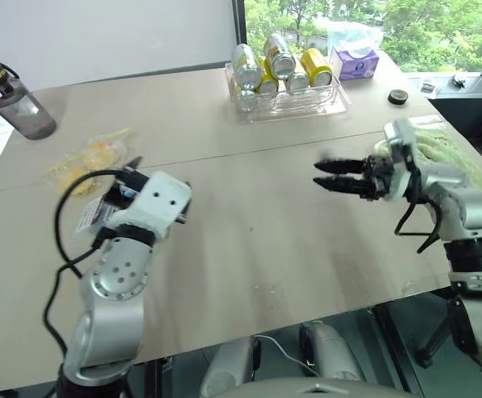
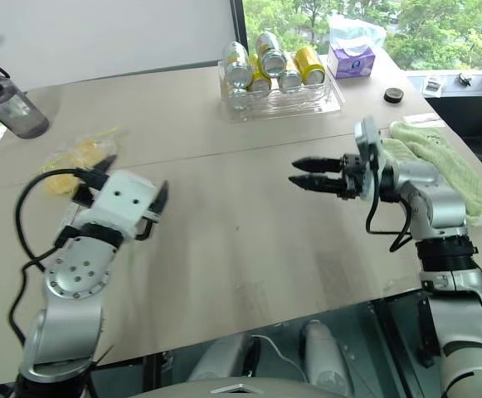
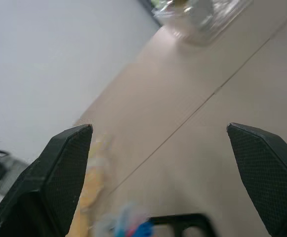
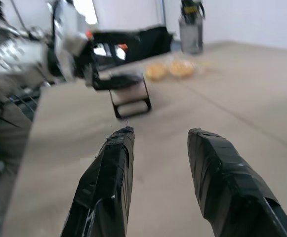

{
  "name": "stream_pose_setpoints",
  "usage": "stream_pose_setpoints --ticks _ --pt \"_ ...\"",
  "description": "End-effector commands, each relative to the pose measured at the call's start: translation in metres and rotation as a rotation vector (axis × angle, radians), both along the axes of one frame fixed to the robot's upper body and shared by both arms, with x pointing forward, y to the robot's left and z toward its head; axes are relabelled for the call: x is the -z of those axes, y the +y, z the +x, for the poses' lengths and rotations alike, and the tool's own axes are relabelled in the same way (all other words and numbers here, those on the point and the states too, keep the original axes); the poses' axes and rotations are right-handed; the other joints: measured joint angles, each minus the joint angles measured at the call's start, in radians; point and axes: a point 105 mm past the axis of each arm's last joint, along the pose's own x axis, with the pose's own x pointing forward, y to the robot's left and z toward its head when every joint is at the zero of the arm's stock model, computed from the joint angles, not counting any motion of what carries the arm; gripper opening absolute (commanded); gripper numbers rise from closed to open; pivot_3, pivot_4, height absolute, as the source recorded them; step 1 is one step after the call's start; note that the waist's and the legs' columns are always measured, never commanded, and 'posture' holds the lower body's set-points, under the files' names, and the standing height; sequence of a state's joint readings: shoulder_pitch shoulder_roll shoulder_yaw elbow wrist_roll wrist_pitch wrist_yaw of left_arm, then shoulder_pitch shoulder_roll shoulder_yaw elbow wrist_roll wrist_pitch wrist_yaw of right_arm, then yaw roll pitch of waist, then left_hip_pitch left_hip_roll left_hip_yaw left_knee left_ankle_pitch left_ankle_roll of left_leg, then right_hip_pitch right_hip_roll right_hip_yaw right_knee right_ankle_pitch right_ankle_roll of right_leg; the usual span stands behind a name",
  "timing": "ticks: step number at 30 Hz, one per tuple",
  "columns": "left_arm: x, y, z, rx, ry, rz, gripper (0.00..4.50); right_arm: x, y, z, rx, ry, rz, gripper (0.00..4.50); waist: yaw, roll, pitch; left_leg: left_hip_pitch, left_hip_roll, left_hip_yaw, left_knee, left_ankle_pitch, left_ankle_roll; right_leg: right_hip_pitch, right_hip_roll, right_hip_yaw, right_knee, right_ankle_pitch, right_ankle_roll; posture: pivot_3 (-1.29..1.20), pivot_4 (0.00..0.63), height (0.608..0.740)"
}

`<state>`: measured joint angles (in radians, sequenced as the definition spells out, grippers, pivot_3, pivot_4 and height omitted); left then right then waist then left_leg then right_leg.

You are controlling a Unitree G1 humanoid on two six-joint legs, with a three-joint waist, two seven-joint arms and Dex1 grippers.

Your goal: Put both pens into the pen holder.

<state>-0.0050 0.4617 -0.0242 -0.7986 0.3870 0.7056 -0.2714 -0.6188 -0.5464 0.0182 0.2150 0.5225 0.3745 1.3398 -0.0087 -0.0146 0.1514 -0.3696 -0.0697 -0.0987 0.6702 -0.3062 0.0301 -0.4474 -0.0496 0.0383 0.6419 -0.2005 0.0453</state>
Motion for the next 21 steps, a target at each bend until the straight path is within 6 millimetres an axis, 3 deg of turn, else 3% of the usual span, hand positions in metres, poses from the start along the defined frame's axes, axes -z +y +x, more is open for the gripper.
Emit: stream_pose_setpoints --ticks 1,4,7,13,18,21 --pt "0.015 -0.021 -0.006 0.135 0.033 -0.198 4.47 0.026 -0.021 0.001 0.09 -0.077 -0.141 1.88 -0.003 0.001 -0.001 0.0 0.0 0.0 0.0 0.0 0.0 0.0 0.0 0.0 0.0 0.0 0.0 0.0 0.15 0.739" --pt "0.034 -0.042 -0.017 0.298 0.101 -0.527 4.47 0.048 -0.041 -0.006 0.16 -0.089 -0.199 1.88 0.003 0.001 -0.001 0.0 0.0 0.0 0.0 0.0 0.0 0.0 0.0 0.0 -0.001 0.0 0.0 0.0 0.15 0.739" --pt "0.056 -0.052 -0.033 0.437 0.216 -0.621 4.47 0.054 -0.051 -0.012 0.231 -0.097 -0.18 1.88 -0.002 0.002 0.0 0.001 0.001 0.0 0.001 0.0 0.0 0.0 0.0 0.001 0.001 0.0 0.0 0.0 0.15 0.739" --pt "0.092 -0.027 -0.06 0.449 0.41 -0.626 4.47 0.071 -0.073 -0.025 0.323 -0.095 -0.214 1.88 -0.004 0.003 -0.001 0.01 0.002 0.003 0.0 0.0 0.0 0.008 0.002 0.002 0.001 0.0 0.0 0.0 0.15 0.739" --pt "0.097 -0.006 -0.068 0.395 0.425 -0.618 4.47 0.083 -0.085 -0.031 0.379 -0.076 -0.238 1.88 -0.002 0.003 -0.001 0.01 0.002 0.003 0.001 0.0 0.0 0.009 0.002 0.001 0.0 0.0 0.0 0.0 0.15 0.739" --pt "0.091 -0.005 -0.071 0.408 0.418 -0.648 4.47 0.089 -0.091 -0.033 0.41 -0.058 -0.249 1.88 -0.001 0.003 -0.001 0.01 0.002 0.002 0.001 0.0 0.0 0.009 0.002 0.001 0.0 0.0 0.0 0.0 0.15 0.739"
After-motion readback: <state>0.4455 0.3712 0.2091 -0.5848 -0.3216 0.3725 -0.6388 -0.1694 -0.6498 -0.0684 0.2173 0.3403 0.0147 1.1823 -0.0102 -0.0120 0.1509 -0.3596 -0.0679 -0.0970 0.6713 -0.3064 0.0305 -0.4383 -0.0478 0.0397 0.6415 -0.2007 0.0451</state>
